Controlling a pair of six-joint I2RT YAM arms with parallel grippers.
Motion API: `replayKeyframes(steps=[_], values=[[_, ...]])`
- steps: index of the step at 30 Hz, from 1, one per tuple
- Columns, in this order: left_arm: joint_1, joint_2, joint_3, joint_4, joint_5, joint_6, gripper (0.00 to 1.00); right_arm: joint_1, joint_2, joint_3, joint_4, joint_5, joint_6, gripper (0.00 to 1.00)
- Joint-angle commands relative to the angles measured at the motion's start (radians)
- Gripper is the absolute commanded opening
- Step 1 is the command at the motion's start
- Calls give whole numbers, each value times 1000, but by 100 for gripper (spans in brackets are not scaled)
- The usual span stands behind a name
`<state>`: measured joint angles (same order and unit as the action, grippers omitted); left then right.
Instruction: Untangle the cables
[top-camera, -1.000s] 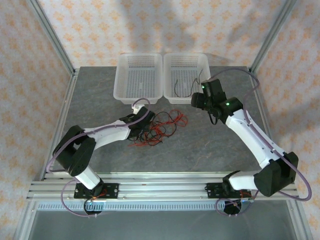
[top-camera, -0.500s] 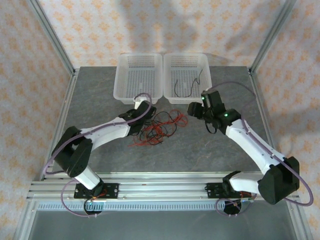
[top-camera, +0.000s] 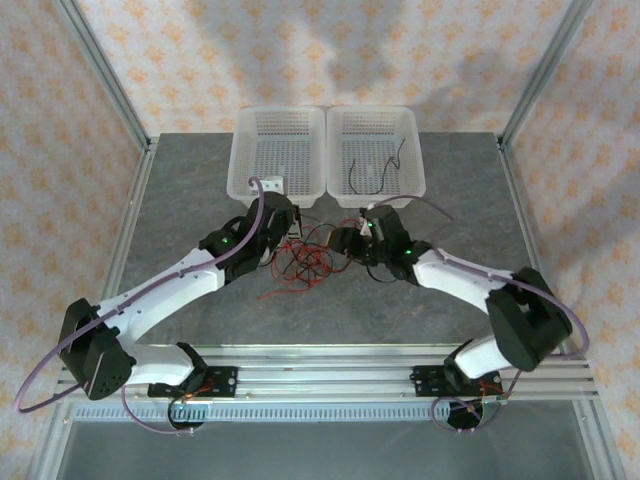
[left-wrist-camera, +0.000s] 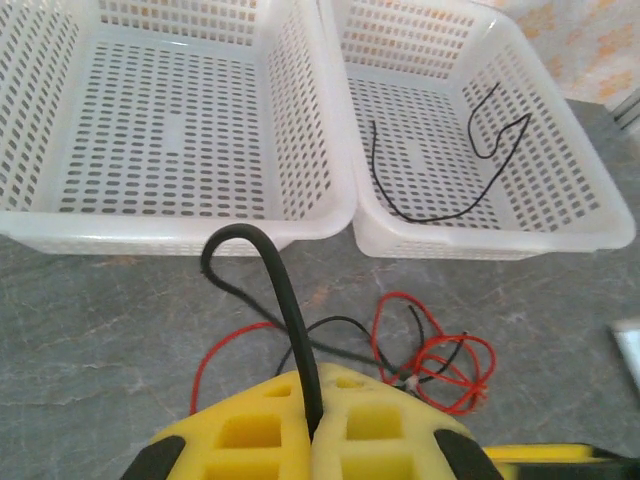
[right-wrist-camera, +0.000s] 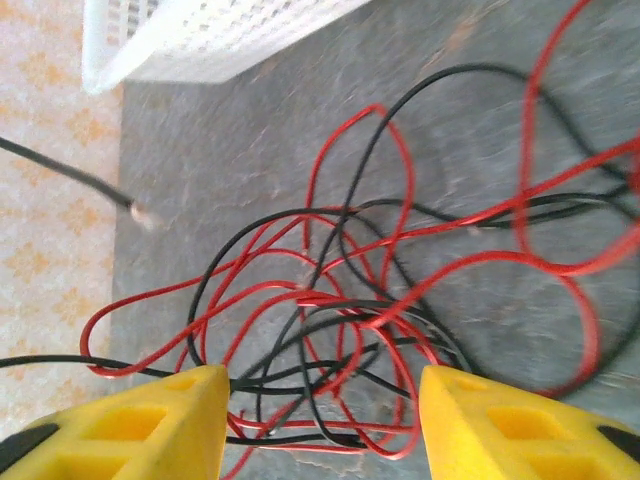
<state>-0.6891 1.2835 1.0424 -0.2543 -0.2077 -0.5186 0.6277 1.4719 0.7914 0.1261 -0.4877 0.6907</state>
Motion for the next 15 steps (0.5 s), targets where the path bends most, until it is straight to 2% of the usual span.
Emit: replayKeyframes(steps=[1, 10, 15], values=[[-22, -27, 50, -37, 28, -21, 0, 35, 59, 67, 127, -38, 48, 52], [-59, -35, 153, -46, 20, 4, 0, 98, 269, 108, 161, -47, 111, 39], [-66, -29, 212, -57, 4, 25, 0, 116, 321, 71, 162, -34, 118, 34]])
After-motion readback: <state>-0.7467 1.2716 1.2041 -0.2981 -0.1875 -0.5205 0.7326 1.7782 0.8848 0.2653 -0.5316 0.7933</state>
